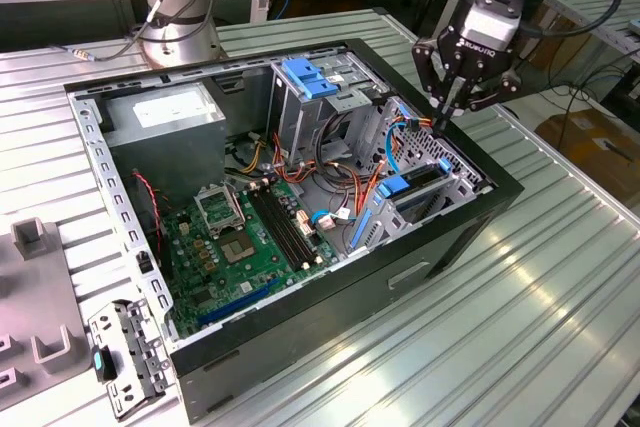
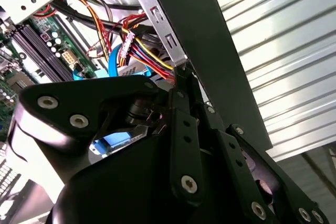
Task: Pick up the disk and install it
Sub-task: 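Insert the first disk wire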
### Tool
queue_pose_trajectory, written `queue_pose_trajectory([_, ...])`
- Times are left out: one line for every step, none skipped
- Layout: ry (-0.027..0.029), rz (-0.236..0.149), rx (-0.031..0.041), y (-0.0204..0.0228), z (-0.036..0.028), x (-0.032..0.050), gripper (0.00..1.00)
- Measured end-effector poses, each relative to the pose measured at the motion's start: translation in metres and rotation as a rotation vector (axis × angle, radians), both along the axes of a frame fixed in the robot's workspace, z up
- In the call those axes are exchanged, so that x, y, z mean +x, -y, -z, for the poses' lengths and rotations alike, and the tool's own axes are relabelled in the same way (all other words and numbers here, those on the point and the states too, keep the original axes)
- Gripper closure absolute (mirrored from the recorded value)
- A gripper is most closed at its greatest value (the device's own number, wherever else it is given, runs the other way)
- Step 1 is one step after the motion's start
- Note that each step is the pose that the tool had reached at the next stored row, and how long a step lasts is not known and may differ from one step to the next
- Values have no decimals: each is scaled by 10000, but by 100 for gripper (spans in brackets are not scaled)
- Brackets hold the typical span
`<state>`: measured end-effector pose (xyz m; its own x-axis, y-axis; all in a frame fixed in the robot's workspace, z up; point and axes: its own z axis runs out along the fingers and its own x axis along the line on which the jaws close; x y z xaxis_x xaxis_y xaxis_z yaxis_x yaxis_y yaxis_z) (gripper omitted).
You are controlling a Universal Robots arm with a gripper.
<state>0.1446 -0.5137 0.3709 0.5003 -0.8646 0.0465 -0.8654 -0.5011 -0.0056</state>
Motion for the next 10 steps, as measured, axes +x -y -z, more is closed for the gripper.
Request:
queue_pose_trajectory([0,187,0,0,0,-1,84])
queue_pose_trajectory([0,349,0,0,0,-1,84])
queue_pose_trajectory([0,607,1,0,0,0,84])
queue_pose_trajectory([0,890,0,0,0,0,84])
queue_pose_trajectory([0,1106,0,0,0,0,84])
queue_pose_trajectory([0,1273,0,0,0,0,84])
queue_pose_trajectory([0,1508,0,0,0,0,84])
queue_pose_trajectory([0,1672,1,0,0,0,84])
queue_pose_trajectory([0,1823,0,0,0,0,84])
queue_pose_trajectory([0,1979,0,0,0,0,84])
